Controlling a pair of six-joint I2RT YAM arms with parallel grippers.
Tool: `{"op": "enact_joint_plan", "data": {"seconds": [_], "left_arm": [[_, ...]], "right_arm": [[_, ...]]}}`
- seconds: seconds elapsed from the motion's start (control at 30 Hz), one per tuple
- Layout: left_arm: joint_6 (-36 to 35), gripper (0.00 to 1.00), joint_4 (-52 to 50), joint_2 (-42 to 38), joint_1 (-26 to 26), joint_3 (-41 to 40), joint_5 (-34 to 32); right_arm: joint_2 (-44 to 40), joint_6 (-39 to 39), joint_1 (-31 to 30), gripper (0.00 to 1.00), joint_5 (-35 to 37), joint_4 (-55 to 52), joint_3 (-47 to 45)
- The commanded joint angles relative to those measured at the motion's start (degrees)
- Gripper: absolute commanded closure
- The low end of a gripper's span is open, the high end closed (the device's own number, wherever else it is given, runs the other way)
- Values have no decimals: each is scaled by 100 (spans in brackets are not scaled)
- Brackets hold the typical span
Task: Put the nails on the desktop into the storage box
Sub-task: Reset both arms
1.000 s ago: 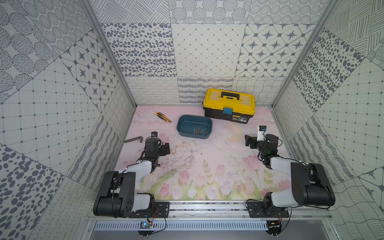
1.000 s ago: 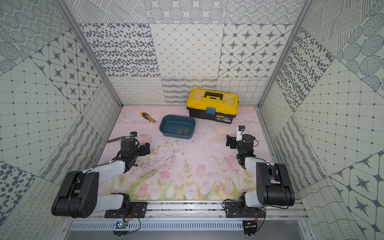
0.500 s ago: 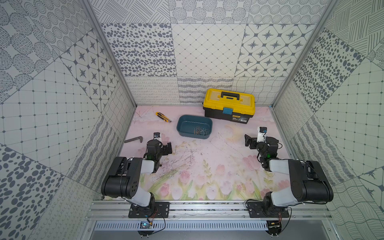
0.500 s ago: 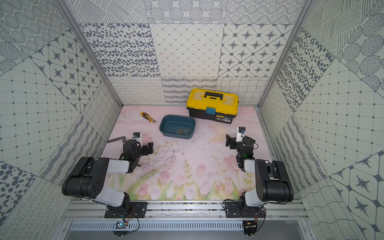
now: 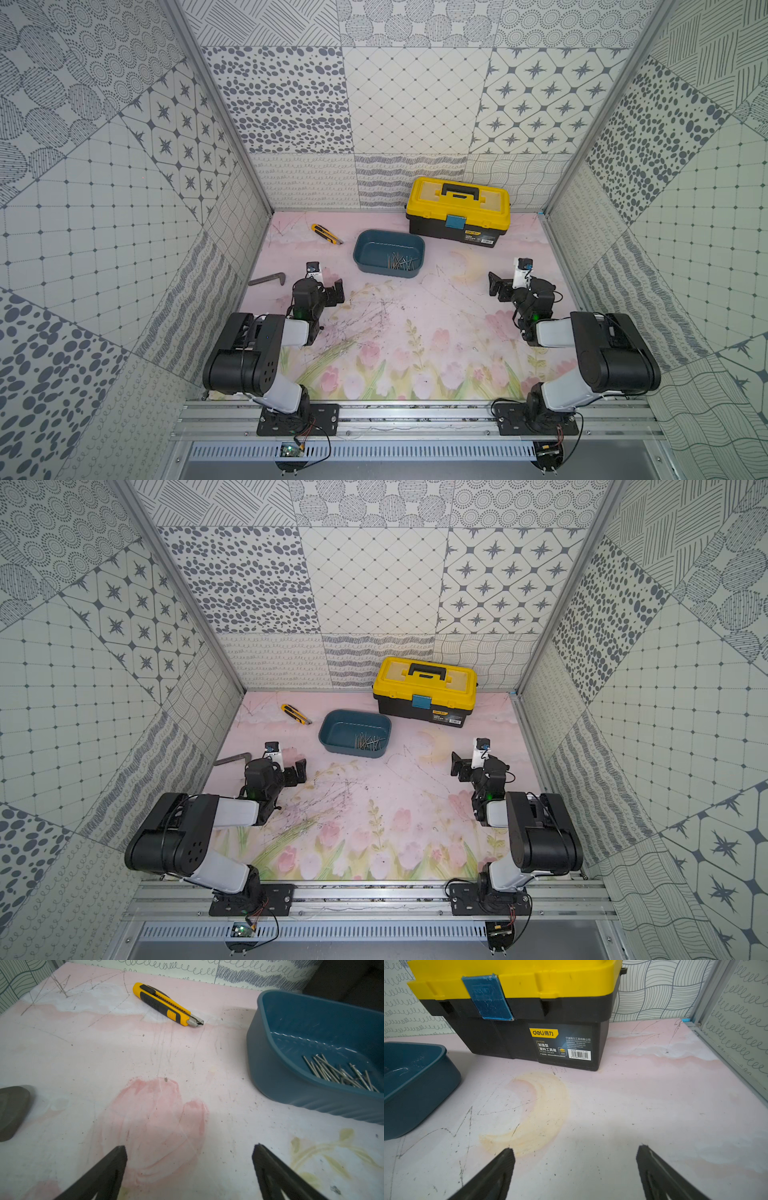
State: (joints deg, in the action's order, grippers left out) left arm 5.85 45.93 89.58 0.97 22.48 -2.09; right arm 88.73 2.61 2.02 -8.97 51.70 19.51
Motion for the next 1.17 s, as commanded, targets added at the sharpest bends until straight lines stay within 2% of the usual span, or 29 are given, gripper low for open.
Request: {"op": "enact_joint_plan", "data": {"seconds": [0.0,0.33,1.13], "left_arm": [[-115,1,277,24,-19,59,100],[-210,1,150,41,56,135,98],[-217,1,146,42,56,136,87]], "right_arm": [[32,57,16,4,-63,188,101],[32,-122,-261,3,480,-436,439],[31,-134,-276,3,512,-421,422]]}}
